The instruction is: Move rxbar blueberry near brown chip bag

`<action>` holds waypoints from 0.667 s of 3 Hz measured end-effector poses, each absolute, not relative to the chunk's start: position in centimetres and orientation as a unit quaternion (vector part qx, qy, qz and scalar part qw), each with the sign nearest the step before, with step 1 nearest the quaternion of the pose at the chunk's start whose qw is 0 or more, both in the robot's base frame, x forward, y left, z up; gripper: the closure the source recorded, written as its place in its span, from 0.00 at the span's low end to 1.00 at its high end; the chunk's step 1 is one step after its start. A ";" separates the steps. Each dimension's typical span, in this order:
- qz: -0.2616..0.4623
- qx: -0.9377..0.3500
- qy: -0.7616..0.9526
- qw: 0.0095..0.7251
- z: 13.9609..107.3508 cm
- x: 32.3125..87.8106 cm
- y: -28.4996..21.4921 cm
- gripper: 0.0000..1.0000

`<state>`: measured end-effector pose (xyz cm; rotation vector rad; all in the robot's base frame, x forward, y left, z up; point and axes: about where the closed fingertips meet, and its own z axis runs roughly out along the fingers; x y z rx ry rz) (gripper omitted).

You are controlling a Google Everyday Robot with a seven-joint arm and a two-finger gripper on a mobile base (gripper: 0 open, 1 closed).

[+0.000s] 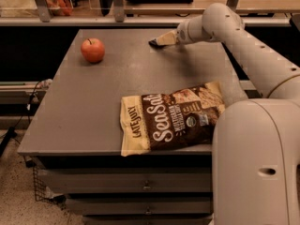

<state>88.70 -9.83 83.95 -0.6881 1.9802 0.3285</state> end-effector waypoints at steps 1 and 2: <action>0.140 -0.285 0.814 0.486 83.9 88.4 -9.7 0.63; 0.150 -0.295 0.812 0.480 83.9 87.5 -9.2 0.87</action>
Offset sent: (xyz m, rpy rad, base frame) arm -0.0267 0.0069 0.0045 0.0150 0.0192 0.0702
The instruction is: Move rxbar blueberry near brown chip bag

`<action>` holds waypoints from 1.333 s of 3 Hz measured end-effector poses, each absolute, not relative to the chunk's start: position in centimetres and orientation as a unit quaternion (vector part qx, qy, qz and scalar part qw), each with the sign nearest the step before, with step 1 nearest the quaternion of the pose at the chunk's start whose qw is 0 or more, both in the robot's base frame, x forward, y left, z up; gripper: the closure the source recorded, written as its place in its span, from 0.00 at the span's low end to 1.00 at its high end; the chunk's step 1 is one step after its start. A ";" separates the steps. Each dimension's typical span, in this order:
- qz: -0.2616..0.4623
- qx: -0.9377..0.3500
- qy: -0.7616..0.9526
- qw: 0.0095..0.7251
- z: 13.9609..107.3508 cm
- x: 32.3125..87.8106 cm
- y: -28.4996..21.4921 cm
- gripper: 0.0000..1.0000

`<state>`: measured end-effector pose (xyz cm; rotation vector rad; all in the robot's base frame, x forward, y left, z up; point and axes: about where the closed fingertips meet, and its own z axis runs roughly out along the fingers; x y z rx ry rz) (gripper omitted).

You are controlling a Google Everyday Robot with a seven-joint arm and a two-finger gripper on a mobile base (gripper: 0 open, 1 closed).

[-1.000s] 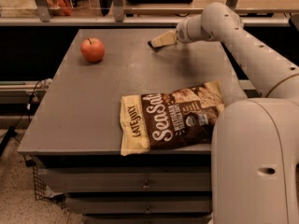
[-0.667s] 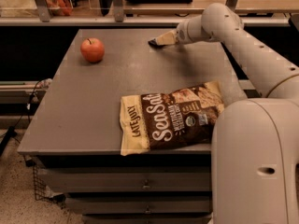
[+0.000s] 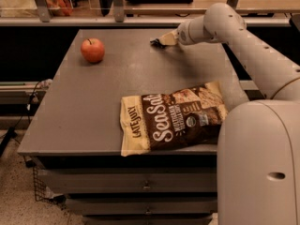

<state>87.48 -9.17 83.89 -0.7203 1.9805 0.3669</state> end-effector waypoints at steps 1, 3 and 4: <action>0.179 -0.333 0.794 0.475 85.0 85.2 -6.9 1.00; 0.223 -0.421 0.752 0.456 87.3 79.9 -3.1 1.00; 0.233 -0.441 0.745 0.442 87.7 76.9 -3.4 1.00</action>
Offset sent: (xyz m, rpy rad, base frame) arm -0.0734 0.0613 0.0448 -0.0009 -0.0355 0.3360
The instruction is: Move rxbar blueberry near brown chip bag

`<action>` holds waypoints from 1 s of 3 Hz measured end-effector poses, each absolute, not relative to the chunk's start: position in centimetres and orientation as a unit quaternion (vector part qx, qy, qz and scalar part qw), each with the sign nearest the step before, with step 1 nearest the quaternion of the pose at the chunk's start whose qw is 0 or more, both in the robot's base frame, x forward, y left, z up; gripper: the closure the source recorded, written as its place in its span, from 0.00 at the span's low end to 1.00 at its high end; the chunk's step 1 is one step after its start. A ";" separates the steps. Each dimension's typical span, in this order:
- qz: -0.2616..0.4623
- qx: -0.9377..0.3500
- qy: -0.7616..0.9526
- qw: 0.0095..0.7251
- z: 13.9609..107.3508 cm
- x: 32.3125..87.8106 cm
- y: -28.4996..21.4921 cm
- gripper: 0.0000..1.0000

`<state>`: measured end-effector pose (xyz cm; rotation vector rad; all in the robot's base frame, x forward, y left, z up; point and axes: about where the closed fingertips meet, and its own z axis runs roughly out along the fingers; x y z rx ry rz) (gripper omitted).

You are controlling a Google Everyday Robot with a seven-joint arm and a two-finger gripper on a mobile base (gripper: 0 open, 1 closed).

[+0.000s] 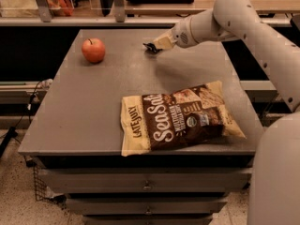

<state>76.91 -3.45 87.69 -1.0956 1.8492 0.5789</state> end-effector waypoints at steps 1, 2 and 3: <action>0.235 -0.455 0.736 0.443 87.9 75.3 -3.8 0.85; 0.235 -0.458 0.728 0.452 87.8 74.9 -3.9 0.62; 0.237 -0.458 0.723 0.459 87.5 75.2 -3.3 0.39</action>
Offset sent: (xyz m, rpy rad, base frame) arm -0.0227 -0.0123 0.0049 0.0154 -0.0769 0.0280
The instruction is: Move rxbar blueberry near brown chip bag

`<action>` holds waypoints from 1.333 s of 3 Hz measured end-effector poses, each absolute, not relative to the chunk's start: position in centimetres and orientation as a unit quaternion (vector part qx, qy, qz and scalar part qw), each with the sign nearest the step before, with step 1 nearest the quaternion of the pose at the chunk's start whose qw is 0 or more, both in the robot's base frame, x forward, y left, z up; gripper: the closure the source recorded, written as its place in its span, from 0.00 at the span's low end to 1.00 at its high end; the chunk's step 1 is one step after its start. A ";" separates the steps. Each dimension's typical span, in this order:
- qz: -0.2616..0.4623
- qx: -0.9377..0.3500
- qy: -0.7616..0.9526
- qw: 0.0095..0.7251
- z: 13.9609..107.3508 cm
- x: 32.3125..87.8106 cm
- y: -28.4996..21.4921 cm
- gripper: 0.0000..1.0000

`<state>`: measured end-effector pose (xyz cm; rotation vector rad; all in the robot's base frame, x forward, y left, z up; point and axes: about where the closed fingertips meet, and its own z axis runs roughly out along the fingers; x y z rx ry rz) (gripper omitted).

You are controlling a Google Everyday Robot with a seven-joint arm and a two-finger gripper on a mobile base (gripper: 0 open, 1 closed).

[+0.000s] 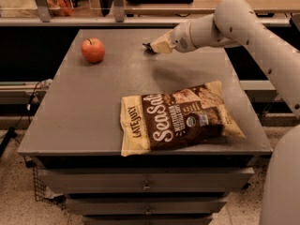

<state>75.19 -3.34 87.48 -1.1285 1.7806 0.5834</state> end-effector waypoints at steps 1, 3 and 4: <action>0.241 -0.458 0.720 0.462 86.6 75.7 -2.3 0.15; 0.241 -0.446 0.722 0.470 85.2 77.7 -0.9 0.00; 0.227 -0.433 0.727 0.482 85.2 79.2 -1.3 0.00</action>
Offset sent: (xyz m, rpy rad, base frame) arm 0.0250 0.0257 -0.0262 0.0330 -0.0047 -0.0170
